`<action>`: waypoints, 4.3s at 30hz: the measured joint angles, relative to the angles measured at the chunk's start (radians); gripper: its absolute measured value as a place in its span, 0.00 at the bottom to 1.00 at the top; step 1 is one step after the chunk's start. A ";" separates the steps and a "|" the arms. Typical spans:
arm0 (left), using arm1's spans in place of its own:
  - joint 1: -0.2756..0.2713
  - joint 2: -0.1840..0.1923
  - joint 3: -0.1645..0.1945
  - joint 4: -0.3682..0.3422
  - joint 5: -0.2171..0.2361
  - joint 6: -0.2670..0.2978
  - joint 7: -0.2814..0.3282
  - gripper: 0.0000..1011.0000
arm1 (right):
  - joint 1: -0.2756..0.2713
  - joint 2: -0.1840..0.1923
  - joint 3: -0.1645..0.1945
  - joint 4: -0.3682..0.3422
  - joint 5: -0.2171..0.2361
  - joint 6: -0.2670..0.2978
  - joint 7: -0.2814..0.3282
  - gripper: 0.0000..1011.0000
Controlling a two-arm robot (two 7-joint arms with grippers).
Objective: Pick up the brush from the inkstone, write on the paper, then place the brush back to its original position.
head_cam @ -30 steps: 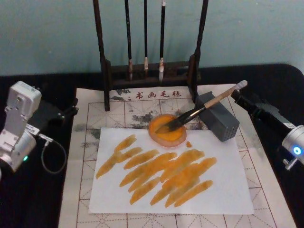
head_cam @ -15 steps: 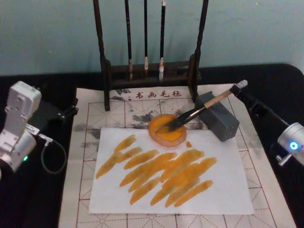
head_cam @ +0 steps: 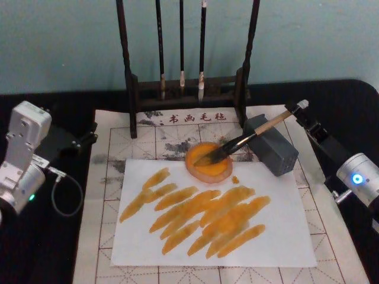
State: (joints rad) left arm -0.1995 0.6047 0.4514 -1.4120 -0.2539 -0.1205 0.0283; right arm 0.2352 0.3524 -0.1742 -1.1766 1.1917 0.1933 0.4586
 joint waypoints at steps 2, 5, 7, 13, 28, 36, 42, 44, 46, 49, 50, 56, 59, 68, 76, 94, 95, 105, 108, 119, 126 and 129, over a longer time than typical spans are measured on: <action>0.000 0.000 0.000 0.000 0.000 0.000 0.000 0.99 | 0.006 -0.007 0.001 0.012 0.016 0.000 0.004 0.99; 0.000 0.000 0.000 0.000 0.000 0.000 0.000 0.99 | 0.012 -0.011 0.000 0.023 0.032 -0.001 0.008 0.99; 0.000 0.000 0.000 0.000 0.000 0.000 0.000 0.99 | 0.015 -0.013 -0.002 0.029 0.040 -0.001 0.011 0.99; 0.000 0.000 0.000 0.000 0.000 0.000 0.000 0.99 | 0.031 -0.017 -0.013 0.056 0.070 0.006 0.027 0.99; 0.000 0.000 0.000 0.000 0.000 0.000 0.000 0.99 | 0.071 -0.021 -0.056 0.116 0.113 0.019 0.047 0.99; 0.000 0.000 0.000 0.000 0.000 0.000 0.000 0.99 | 0.084 -0.019 -0.069 0.132 0.123 0.017 0.060 0.99; 0.000 0.000 0.000 0.000 0.000 0.000 0.000 0.99 | 0.082 -0.019 -0.067 0.130 0.123 0.016 0.059 0.99; 0.000 0.000 0.000 0.000 0.000 0.000 0.000 0.99 | 0.081 -0.019 -0.066 0.130 0.123 0.016 0.058 0.99; 0.000 0.000 0.000 0.000 0.000 0.000 0.000 0.99 | 0.081 -0.019 -0.066 0.129 0.123 0.016 0.057 0.99; 0.000 0.000 0.000 0.000 0.000 0.000 0.000 0.99 | 0.080 -0.019 -0.065 0.128 0.122 0.016 0.057 0.99; 0.000 0.000 0.000 0.000 0.000 0.000 0.000 0.99 | 0.080 -0.019 -0.065 0.128 0.122 0.016 0.056 0.99; 0.000 0.000 0.000 0.000 0.000 0.000 0.000 0.99 | 0.080 -0.019 -0.064 0.127 0.121 0.016 0.055 0.99; 0.000 0.000 0.000 0.000 0.000 0.000 0.000 0.99 | 0.080 -0.019 -0.064 0.127 0.121 0.016 0.055 0.99; 0.000 0.000 0.000 0.000 0.000 0.000 0.000 0.99 | 0.079 -0.019 -0.064 0.126 0.120 0.016 0.054 0.93; 0.000 0.000 0.000 0.000 0.000 0.000 0.000 0.99 | 0.079 -0.019 -0.063 0.125 0.119 0.016 0.054 0.72; 0.000 0.000 0.000 0.000 0.000 0.000 0.000 0.99 | 0.078 -0.019 -0.064 0.125 0.119 0.016 0.054 0.18; 0.000 0.000 0.000 0.000 0.000 0.000 0.000 0.99 | 0.079 -0.019 -0.064 0.125 0.119 0.016 0.054 0.17; 0.000 0.000 0.000 0.000 0.000 0.000 0.000 0.99 | 0.078 -0.019 -0.064 0.125 0.119 0.016 0.054 0.17; 0.000 0.000 0.000 0.000 0.000 0.000 0.000 0.99 | 0.078 -0.019 -0.064 0.125 0.119 0.016 0.054 0.17; 0.000 0.000 0.000 0.000 0.000 0.000 0.000 0.99 | 0.079 -0.018 -0.064 0.126 0.120 0.016 0.054 0.17; 0.000 0.000 0.000 0.000 0.000 0.000 0.000 0.99 | 0.081 -0.007 -0.075 0.128 0.148 0.021 0.061 0.17; 0.000 0.000 0.000 0.000 0.000 0.000 0.000 0.99 | 0.084 -0.004 -0.078 0.129 0.168 0.029 0.062 0.17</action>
State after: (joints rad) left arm -0.1995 0.6047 0.4514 -1.4119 -0.2538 -0.1205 0.0283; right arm 0.3195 0.3487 -0.2525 -1.0478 1.3595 0.2223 0.5204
